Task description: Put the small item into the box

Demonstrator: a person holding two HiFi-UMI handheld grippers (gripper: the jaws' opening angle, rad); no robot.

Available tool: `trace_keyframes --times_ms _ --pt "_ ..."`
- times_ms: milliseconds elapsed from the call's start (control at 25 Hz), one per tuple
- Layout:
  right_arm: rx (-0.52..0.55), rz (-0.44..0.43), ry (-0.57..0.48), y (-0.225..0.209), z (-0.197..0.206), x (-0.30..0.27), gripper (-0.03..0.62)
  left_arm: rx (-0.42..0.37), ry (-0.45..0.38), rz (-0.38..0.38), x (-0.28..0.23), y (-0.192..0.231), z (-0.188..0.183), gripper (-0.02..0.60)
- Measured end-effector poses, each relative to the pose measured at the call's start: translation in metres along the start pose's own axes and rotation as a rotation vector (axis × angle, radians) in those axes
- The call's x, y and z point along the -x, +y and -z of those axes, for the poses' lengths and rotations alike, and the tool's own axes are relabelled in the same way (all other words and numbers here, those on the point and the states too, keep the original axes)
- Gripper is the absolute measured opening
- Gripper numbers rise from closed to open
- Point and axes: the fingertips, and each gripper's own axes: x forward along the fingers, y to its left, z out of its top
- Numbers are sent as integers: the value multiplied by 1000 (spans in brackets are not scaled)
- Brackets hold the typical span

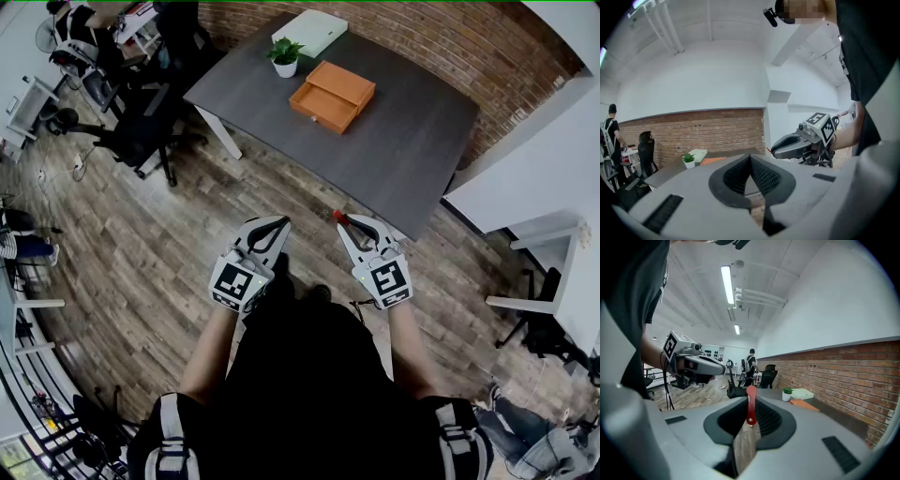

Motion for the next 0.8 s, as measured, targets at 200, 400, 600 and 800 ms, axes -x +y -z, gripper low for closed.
trace_keyframes --times_ms 200,400,600,800 --pt "-2 5 12 -3 1 -15 66 9 -9 6 -7 17 3 23" --pt "-17 23 30 -7 -1 -35 66 20 -14 21 -9 40 6 23" --pt "-31 28 28 -12 -9 -57 66 38 -9 24 -15 70 10 23" --pt "-29 46 43 -14 -14 -83 66 36 -24 37 -19 99 10 23"
